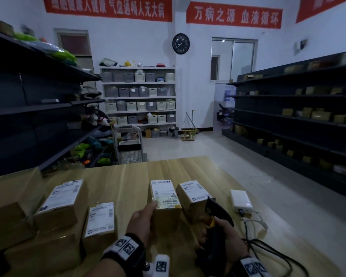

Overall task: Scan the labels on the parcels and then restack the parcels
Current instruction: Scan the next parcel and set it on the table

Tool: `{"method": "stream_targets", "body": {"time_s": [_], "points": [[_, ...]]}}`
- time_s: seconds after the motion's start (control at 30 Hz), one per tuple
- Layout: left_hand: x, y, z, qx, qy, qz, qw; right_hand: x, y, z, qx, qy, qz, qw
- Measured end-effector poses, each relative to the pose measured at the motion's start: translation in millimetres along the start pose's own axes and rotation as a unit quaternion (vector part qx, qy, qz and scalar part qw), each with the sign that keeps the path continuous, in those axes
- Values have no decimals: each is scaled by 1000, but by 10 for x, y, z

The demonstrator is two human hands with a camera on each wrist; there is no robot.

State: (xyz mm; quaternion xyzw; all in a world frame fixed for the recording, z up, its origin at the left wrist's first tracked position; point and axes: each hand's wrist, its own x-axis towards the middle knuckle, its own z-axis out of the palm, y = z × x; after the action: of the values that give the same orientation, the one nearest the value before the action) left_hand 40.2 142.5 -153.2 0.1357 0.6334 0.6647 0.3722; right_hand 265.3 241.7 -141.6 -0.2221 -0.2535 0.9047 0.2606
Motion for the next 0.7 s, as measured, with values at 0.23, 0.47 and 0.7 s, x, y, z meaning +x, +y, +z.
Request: {"method": "stream_targets", "body": {"time_s": [0.23, 0.47, 0.7], "points": [[578, -276, 178, 63, 27, 24, 997, 67, -17, -62, 4, -19, 18, 1000], [264, 15, 454, 137, 62, 63, 987, 129, 30, -96, 23, -11, 24, 999], [251, 69, 404, 234, 68, 98, 965, 127, 10, -76, 25, 12, 23, 999]]}}
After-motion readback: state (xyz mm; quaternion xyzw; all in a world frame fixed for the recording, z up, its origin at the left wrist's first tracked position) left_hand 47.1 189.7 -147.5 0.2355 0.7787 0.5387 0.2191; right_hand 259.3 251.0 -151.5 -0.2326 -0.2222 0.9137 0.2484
